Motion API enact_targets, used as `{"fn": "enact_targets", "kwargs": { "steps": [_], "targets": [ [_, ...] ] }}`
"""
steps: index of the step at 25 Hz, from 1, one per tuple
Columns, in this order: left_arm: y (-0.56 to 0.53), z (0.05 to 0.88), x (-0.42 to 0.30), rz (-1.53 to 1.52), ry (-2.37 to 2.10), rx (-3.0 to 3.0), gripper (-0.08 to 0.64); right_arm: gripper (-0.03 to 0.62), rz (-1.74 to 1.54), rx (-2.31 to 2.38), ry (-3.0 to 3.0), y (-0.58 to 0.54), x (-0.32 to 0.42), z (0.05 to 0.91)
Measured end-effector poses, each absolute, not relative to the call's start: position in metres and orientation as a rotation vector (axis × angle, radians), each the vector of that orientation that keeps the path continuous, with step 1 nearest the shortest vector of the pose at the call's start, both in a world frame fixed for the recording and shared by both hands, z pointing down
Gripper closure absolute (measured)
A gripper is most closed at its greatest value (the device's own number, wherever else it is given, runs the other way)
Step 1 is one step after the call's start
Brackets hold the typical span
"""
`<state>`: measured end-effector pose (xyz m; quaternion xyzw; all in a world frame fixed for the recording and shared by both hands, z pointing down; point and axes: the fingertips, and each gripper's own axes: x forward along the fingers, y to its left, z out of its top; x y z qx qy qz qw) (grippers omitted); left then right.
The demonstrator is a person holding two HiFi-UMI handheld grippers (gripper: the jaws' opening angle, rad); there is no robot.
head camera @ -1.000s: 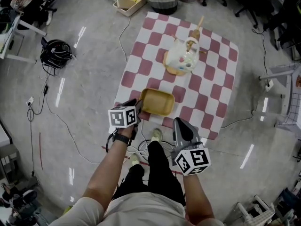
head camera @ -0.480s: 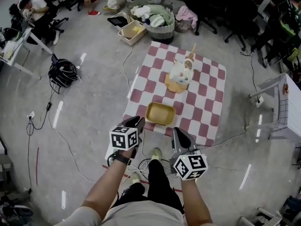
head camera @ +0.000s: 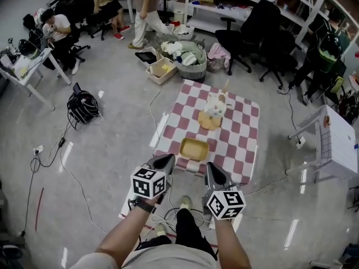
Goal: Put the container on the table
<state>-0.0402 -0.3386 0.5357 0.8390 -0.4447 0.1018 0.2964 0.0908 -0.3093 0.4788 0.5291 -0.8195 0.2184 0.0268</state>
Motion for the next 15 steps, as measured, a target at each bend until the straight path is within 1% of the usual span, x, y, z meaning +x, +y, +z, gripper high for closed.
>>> {"fn": "enact_targets", "kwargs": {
  "steps": [15],
  "targets": [
    [-0.257, 0.400, -0.052, 0.090, -1.223, 2.538, 0.554, 0.583, 0.438, 1.669, -2.648, -0.246, 0.065, 0.383]
  ]
}}
